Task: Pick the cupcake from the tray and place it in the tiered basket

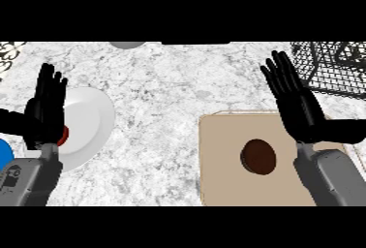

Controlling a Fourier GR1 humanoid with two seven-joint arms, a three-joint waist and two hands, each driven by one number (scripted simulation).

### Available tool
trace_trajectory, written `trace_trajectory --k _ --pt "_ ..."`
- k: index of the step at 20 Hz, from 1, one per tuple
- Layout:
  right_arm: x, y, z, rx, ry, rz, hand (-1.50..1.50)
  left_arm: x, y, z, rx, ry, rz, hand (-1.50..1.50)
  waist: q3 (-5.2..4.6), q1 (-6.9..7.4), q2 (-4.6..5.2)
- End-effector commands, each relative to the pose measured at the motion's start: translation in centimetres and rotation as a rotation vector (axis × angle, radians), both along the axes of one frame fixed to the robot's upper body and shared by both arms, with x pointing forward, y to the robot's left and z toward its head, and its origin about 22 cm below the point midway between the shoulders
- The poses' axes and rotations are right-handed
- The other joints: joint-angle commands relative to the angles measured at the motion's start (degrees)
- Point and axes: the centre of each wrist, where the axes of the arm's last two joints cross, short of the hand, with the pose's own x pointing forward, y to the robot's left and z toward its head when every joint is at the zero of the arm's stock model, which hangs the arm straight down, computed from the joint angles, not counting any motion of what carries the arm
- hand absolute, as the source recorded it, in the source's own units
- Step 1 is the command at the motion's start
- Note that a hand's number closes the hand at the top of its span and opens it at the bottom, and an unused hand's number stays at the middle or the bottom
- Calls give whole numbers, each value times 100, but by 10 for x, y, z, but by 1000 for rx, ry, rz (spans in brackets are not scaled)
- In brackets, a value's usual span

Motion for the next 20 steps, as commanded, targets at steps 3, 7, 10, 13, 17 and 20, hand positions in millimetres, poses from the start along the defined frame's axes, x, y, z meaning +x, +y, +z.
trace_trajectory --k 3,7,10,13,17,20 --pt "25 -7 17 180 -10 366 150 -2 -21 0 109 -3 -126 0 -36 265 12" --pt "11 9 -40 725 143 136 150 -1 -36 -1 118 -13 -166 0 212 3 376" --pt "20 12 -39 312 260 743 -150 -6 -67 -11 162 18 -305 0 -9 491 186" --pt "17 -7 -50 349 234 934 -150 -14 -77 -18 170 9 -306 0 0 513 145" --pt "41 -64 -13 295 62 1078 -150 -11 -80 -14 199 18 -306 0 -22 421 99" --pt "52 -108 22 132 -34 1132 -150 -15 -98 -22 178 37 -299 0 -25 340 82"
